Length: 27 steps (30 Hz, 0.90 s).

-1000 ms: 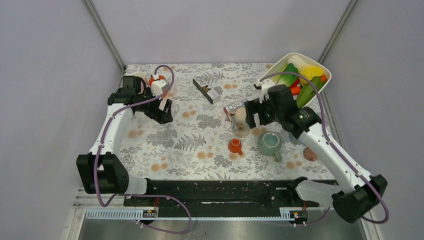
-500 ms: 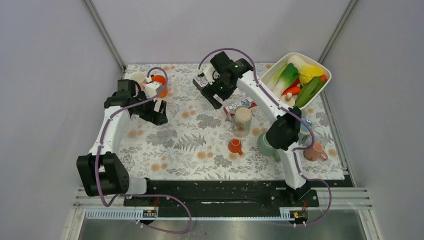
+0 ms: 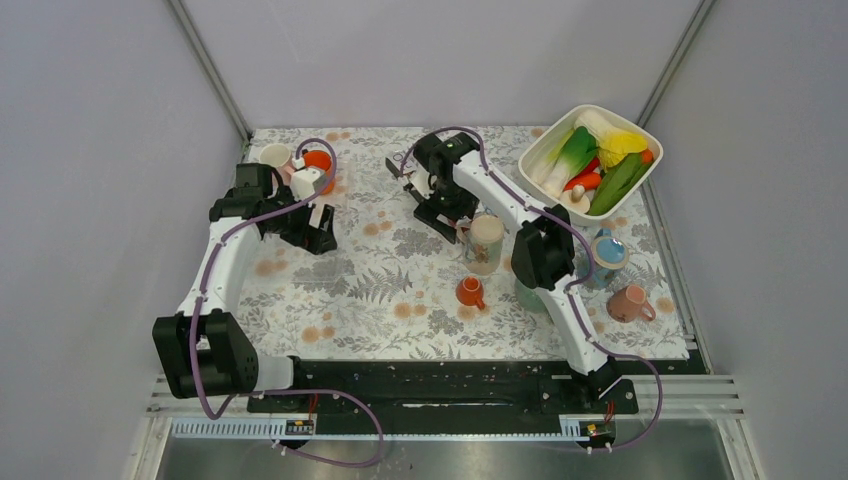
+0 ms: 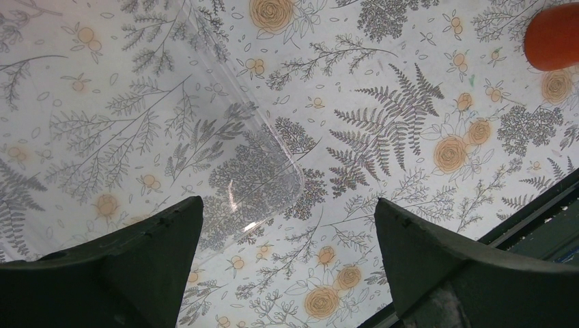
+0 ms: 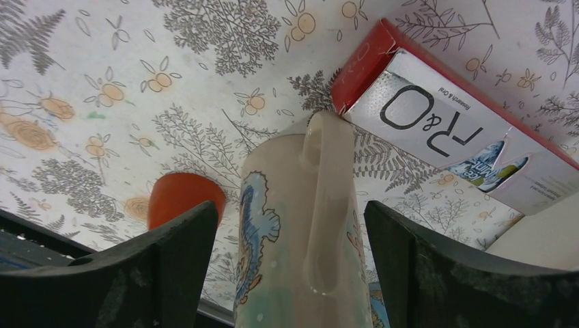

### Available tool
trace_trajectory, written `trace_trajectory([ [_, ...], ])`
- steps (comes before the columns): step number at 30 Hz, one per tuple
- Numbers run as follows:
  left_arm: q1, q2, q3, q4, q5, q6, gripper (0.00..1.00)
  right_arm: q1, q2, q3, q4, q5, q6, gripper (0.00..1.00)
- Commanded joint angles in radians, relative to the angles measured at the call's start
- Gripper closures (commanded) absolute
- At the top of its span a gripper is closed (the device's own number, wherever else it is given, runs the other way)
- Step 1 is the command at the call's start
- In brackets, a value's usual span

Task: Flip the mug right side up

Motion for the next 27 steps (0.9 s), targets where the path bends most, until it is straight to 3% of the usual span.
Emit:
trace_trajectory([
  [1, 0.001, -0.04, 0.001, 0.043, 0.043, 0.003, 0.01, 0.003, 0.004, 0.005, -0.023, 0.11, -0.027, 0.12],
  [5, 0.002, -0.04, -0.005, 0.042, 0.048, 0.003, 0.01, 0.003, 0.063, 0.008, -0.015, 0.113, -0.07, 0.2],
  [9, 0.001, -0.041, -0.005, 0.043, 0.045, 0.003, 0.01, 0.003, 0.08, 0.001, -0.028, 0.042, -0.077, 0.38],
  [12, 0.001, -0.039, 0.0, 0.042, 0.047, 0.002, 0.01, 0.003, 0.075, -0.023, -0.031, 0.019, -0.088, 0.45],
  [19, 0.001, -0.033, -0.002, 0.037, 0.048, 0.004, 0.01, 0.003, 0.034, -0.034, -0.037, -0.068, -0.097, 0.99],
  [24, 0.001, -0.021, 0.019, 0.003, 0.074, 0.016, 0.01, 0.002, -0.107, -0.048, -0.004, -0.114, -0.083, 1.0],
  [27, 0.001, -0.013, 0.072, -0.055, 0.126, 0.035, 0.01, 0.009, -0.28, -0.107, 0.071, -0.135, -0.041, 1.0],
])
